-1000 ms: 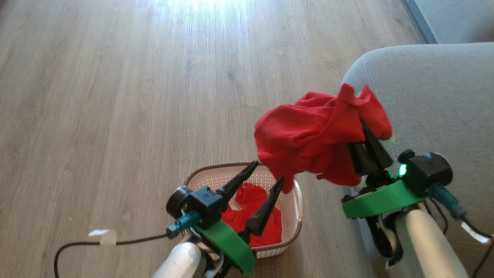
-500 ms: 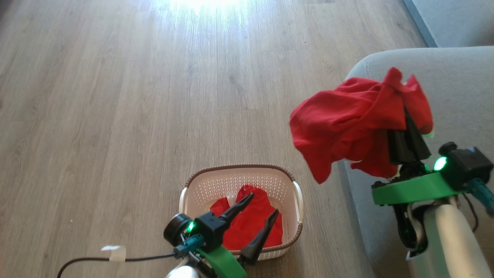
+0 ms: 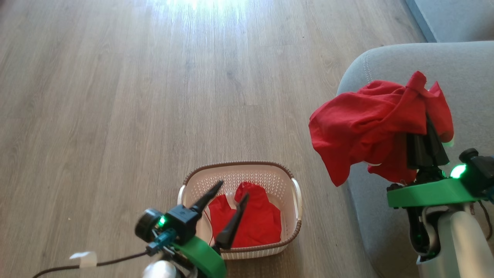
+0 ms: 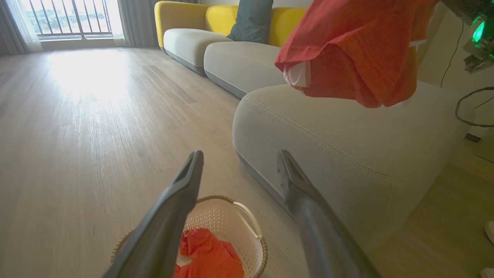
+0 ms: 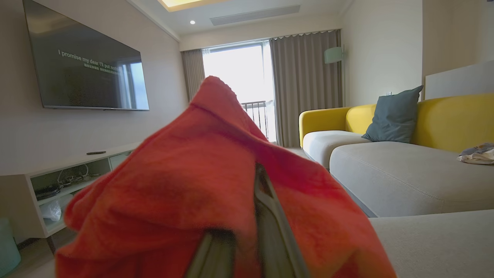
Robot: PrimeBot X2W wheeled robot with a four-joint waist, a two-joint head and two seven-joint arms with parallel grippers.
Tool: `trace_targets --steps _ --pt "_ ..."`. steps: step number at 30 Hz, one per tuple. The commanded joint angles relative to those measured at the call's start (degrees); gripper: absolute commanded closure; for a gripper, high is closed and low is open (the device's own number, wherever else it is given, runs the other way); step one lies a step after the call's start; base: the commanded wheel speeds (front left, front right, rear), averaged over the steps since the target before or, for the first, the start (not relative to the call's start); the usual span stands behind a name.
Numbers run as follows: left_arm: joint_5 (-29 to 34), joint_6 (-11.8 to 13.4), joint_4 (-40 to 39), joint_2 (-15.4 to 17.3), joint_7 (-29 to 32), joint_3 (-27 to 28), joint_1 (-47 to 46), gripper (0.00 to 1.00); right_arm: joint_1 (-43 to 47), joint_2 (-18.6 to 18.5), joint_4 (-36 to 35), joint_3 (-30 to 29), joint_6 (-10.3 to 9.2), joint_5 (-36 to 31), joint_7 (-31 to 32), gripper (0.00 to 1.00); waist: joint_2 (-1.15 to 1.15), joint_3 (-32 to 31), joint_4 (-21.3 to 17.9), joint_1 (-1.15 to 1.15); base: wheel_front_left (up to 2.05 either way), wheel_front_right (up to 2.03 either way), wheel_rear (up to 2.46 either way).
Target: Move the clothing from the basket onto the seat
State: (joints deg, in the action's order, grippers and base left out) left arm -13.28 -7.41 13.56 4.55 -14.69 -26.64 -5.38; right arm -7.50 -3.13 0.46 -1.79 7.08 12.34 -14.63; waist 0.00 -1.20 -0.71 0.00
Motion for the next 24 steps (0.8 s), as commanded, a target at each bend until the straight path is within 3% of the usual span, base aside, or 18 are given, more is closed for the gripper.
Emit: trace_targets --steps 1,8,24 --pt "1.5 -0.1 -2.8 -0.4 -0.3 2.9 -1.3 0.0 -1.2 0.2 -2.4 1.1 0.41 0.4 -0.4 1.0 0.0 0.1 0.0 0.0 0.0 0.0 0.0" --pt "6.5 -0.1 -4.0 -0.8 -0.3 3.0 -0.3 0.0 -1.0 0.2 -2.4 0.7 0.41 0.9 -0.4 1.0 0.0 0.1 0.0 0.0 0.0 0.0 0.0" --pt "6.4 -0.1 -3.9 -1.4 -0.3 2.8 -0.1 0.0 -1.4 0.2 -2.6 0.7 0.41 1.4 -0.4 1.0 0.0 0.7 -1.5 0.0 0.0 0.0 0.0"
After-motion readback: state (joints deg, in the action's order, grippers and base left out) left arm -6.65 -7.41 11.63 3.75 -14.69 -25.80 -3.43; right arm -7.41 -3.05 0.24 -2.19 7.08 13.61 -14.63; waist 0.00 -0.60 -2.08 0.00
